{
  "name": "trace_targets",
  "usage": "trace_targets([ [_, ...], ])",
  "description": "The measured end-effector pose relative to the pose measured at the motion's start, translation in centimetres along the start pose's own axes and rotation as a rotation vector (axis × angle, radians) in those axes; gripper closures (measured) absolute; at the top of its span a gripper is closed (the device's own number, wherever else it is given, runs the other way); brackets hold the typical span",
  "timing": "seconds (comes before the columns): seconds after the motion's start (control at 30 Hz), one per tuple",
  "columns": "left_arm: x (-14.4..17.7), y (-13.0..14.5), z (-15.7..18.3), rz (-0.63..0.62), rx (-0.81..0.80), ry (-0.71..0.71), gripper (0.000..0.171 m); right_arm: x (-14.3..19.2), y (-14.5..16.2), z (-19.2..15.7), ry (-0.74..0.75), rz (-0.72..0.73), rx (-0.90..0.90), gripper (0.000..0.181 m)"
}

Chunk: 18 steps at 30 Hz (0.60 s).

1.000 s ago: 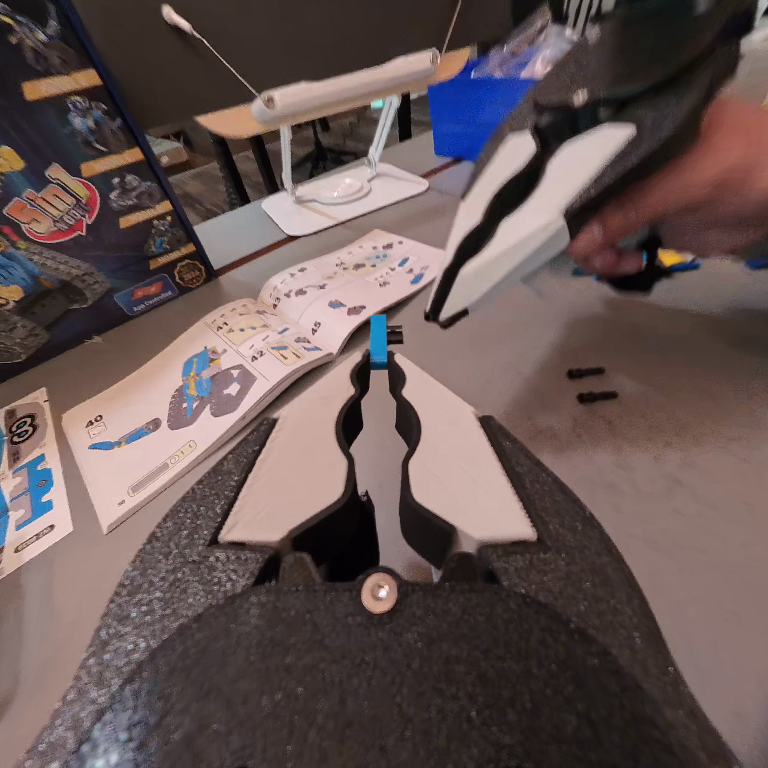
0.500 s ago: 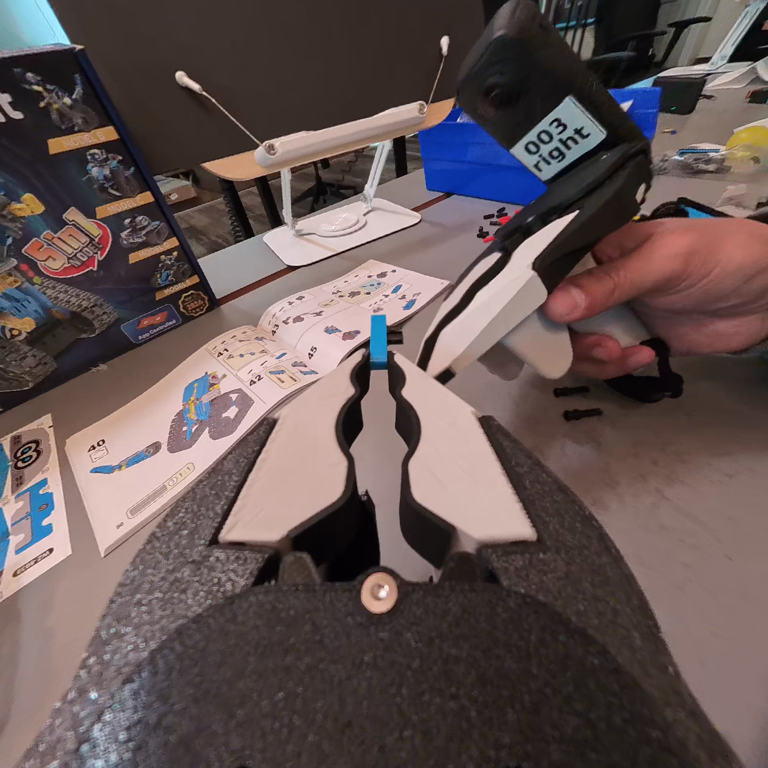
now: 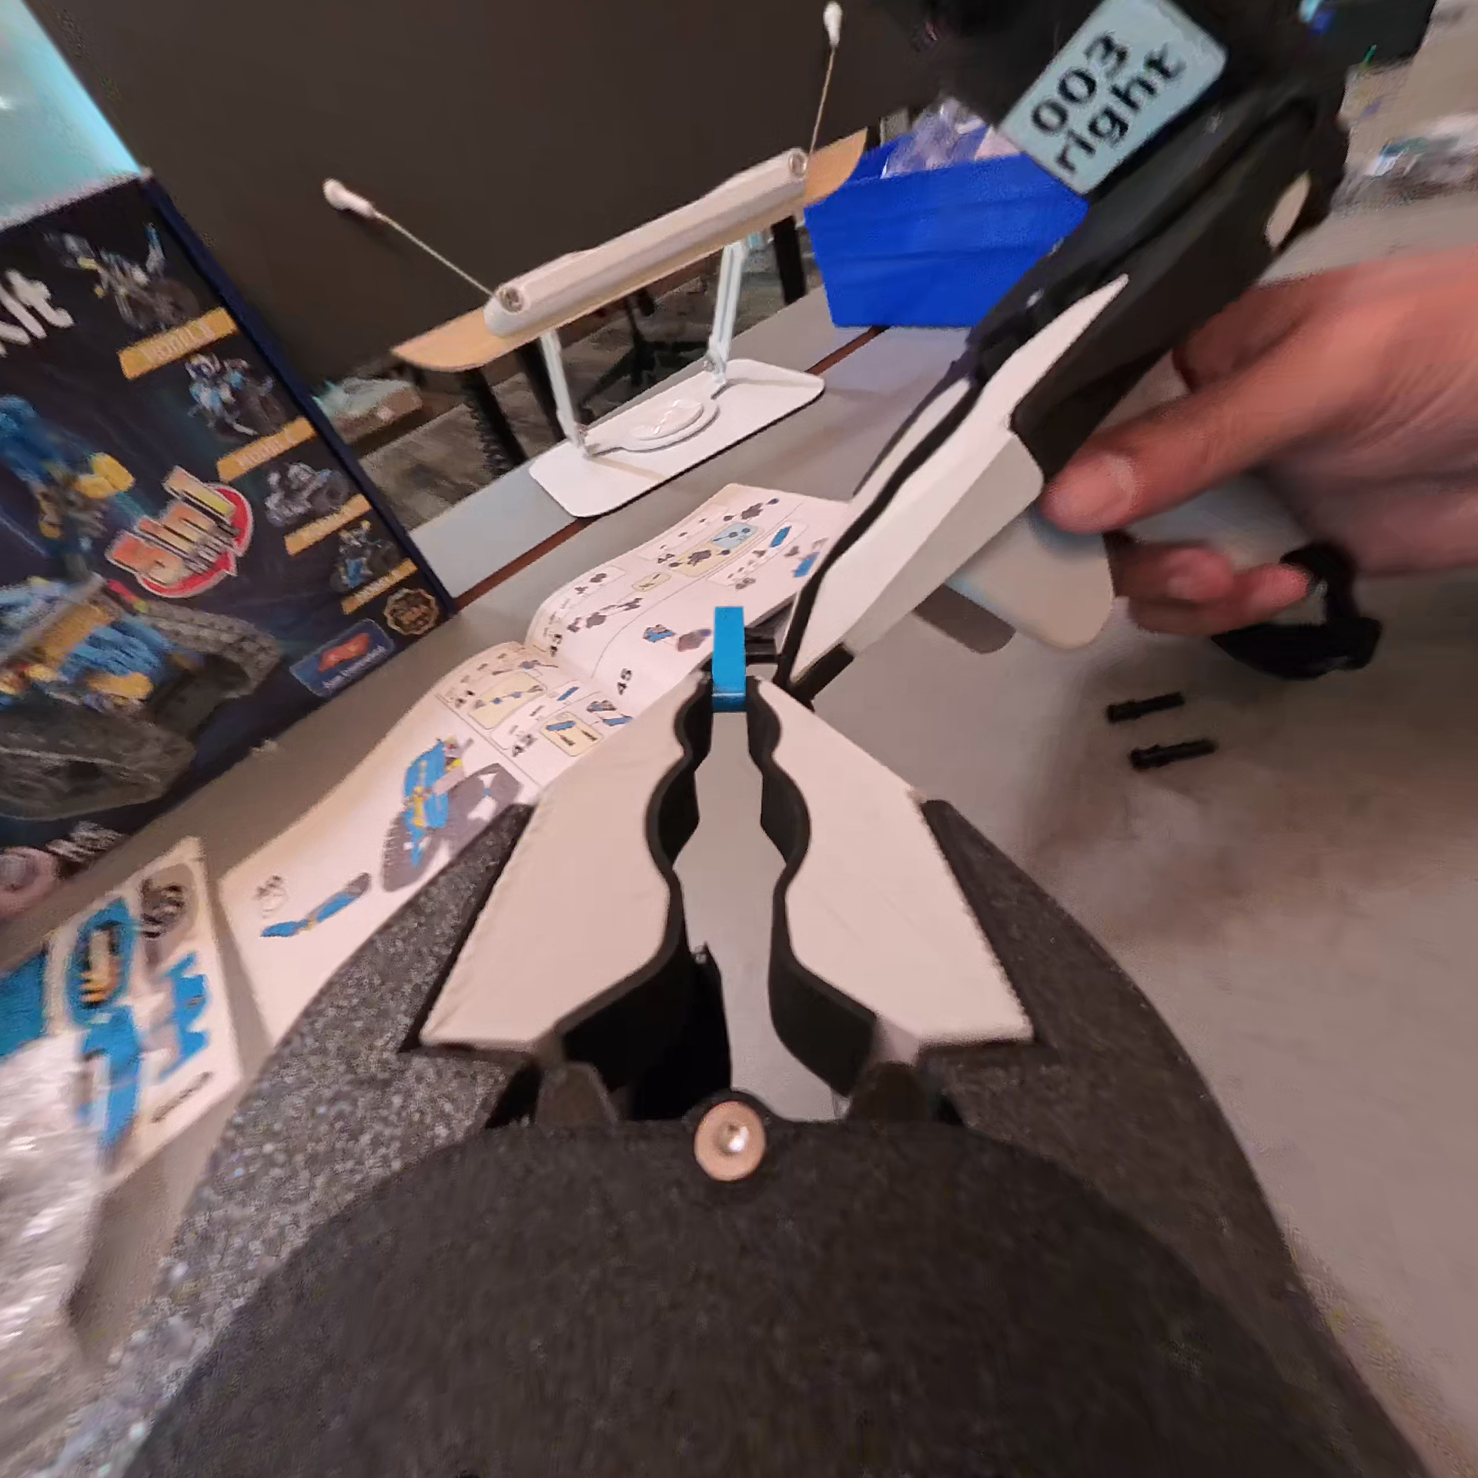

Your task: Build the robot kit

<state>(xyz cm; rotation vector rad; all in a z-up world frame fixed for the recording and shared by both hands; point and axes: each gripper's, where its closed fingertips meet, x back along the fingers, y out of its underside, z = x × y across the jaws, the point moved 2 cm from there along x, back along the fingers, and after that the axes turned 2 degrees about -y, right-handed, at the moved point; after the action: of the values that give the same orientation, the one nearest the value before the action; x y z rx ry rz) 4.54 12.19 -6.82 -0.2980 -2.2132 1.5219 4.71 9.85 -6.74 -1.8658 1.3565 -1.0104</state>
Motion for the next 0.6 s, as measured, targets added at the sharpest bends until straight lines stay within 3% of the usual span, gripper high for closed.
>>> trace_targets([
  [0.13,-0.5,0.3,0.6,-0.042,-0.227,-0.074,0.165,0.3,0.6,0.6,-0.004,-0.026,-0.074,0.177],
  [0.2,-0.6,0.1,0.5,-0.045,-0.190,-0.074,0.165,0.5,0.6,0.7,-0.013,-0.021,-0.097,0.177],
  [0.3,-0.8,-0.1,-0.1,-0.031,0.168,0.027,0.165,1.3,-1.4,-0.2,0.016,0.059,0.063,0.178],
  [0.43,-0.3,-1.0,0.4,0.067,0.671,0.341,0.165,2.5,-3.4,-1.7,0.148,0.138,0.466,0.177],
  [0.6,0.3,-1.7,0.0,0.131,0.807,0.440,0.165,2.0,-2.8,-1.4,0.177,0.116,0.531,0.177],
])
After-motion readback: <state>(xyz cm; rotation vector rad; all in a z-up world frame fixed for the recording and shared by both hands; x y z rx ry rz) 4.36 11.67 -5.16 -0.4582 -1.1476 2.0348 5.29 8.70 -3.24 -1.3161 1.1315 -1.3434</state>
